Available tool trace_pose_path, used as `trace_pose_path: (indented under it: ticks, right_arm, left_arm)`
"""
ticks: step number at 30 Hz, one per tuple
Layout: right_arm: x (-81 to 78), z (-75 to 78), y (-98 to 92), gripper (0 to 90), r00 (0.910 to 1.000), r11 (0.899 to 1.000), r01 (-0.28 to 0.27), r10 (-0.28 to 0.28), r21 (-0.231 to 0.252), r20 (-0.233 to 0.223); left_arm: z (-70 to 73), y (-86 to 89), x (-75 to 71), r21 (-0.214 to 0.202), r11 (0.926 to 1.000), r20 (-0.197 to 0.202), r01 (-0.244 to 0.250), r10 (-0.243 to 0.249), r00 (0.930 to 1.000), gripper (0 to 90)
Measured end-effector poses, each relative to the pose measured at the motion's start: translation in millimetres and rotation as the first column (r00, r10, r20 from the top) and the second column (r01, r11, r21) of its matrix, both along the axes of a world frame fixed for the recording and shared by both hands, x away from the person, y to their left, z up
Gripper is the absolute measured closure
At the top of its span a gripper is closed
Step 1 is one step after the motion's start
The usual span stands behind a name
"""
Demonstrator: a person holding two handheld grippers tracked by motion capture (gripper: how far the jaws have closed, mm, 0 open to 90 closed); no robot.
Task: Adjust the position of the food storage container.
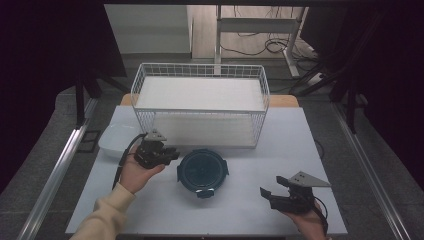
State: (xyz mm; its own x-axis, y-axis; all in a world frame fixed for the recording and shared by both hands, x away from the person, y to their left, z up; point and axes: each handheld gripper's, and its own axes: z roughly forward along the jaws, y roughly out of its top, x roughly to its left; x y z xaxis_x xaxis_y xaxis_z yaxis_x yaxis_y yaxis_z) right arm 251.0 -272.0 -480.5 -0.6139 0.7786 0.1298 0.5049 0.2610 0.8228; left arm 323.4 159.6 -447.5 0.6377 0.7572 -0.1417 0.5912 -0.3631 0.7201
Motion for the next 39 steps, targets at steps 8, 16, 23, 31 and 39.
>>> trace_pose_path:
  ticks: [8, 16, 23, 31, 39]
  right_arm:
    - [0.3, 0.0, -1.2, 23.1, 1.0000, 1.000, -0.008, 0.008, 0.019, 0.000]
    - [1.5, -2.4, -1.9, 23.1, 1.0000, 1.000, -0.005, 0.005, 0.015, -0.007]
    - [1.9, -4.2, -1.7, 23.1, 0.9999, 1.000, -0.009, 0.009, 0.010, -0.010]
    - [2.6, -6.0, -2.9, 23.1, 0.9999, 1.000, -0.005, 0.005, 0.005, -0.014]
    - [2.9, -8.3, -2.3, 23.1, 0.9998, 1.000, -0.006, 0.006, 0.001, -0.018]
  left_arm:
    - [-8.8, -13.7, 27.5, -0.009, 0.9996, -0.003, 0.025, -0.025, 0.9997, 89.8]
    - [-11.6, -38.7, 44.0, 0.035, 0.9963, 0.027, 0.079, -0.080, 0.9964, 89.9]
    - [-18.4, -59.9, 55.0, 0.091, 0.9918, 0.067, 0.090, -0.096, 0.9931, 90.0]
    - [-29.5, -70.8, 62.6, 0.161, 0.9810, 0.053, 0.108, -0.118, 0.9916, 90.0]
    - [-34.4, -69.8, 68.6, 0.137, 0.9824, 0.024, 0.128, -0.132, 0.9910, 90.0]
